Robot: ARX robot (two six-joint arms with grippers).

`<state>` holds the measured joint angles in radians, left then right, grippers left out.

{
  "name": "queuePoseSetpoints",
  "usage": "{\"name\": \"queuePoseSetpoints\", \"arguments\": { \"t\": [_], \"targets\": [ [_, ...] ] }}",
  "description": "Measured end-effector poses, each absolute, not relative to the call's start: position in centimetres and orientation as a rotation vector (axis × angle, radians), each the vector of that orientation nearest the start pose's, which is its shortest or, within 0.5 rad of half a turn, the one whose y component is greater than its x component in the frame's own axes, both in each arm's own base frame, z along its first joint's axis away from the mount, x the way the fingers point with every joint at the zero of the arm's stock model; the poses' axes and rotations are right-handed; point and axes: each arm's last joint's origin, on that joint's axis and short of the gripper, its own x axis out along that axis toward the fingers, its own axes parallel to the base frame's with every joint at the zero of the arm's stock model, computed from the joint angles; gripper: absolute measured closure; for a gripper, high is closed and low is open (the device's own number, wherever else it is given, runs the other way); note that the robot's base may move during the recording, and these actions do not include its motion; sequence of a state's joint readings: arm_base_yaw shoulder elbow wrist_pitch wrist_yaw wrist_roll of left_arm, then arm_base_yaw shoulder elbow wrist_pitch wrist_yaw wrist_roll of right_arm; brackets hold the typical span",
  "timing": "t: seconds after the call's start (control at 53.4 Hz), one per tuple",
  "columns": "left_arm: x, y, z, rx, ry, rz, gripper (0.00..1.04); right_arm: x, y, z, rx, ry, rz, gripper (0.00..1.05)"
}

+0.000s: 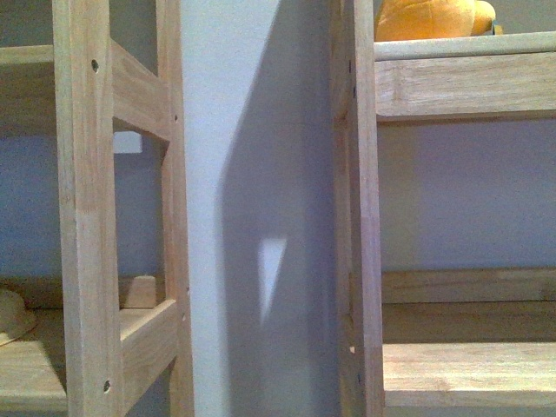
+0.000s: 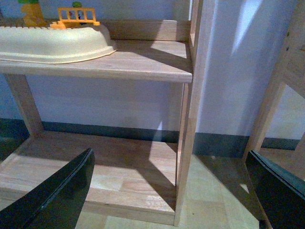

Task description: Put away toys

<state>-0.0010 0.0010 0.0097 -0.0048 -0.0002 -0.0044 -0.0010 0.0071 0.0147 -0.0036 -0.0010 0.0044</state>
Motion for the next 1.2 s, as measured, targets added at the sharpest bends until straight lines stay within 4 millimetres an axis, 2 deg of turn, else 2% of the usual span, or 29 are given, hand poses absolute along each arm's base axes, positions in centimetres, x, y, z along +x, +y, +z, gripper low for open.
{"name": "queuePoseSetpoints", "arguments": {
  "t": [0.225,0.581,0.712,0.862,1.2],
  "targets": [
    [9.72,-0.01,16.63,-0.004,-0.004,-0.001,0.06,9.72,-0.01,16.76,0.004,-0.004,0.0,1.01],
    [9.72,-0.01,16.63,-0.004,-0.004,-0.001,0.06,9.72,-0.01,16.76,0.003,-0.004,0.0,0.49],
    [9.72,-0.01,16.63,-0.004,-0.004,-0.001,0.06,9.72,-0.01,16.76,0.003,-0.004,0.0,0.25],
    [9.72,-0.01,16.63,-0.004,-0.004,-0.001,0.06,9.72,-0.01,16.76,0.003,-0.004,0.0,0.05],
    [9.72,-0.01,16.63,-0.004,-0.004,-0.001,0.06,9.72,-0.01,16.76,0.003,-0.004,0.0,0.07]
  ]
}}
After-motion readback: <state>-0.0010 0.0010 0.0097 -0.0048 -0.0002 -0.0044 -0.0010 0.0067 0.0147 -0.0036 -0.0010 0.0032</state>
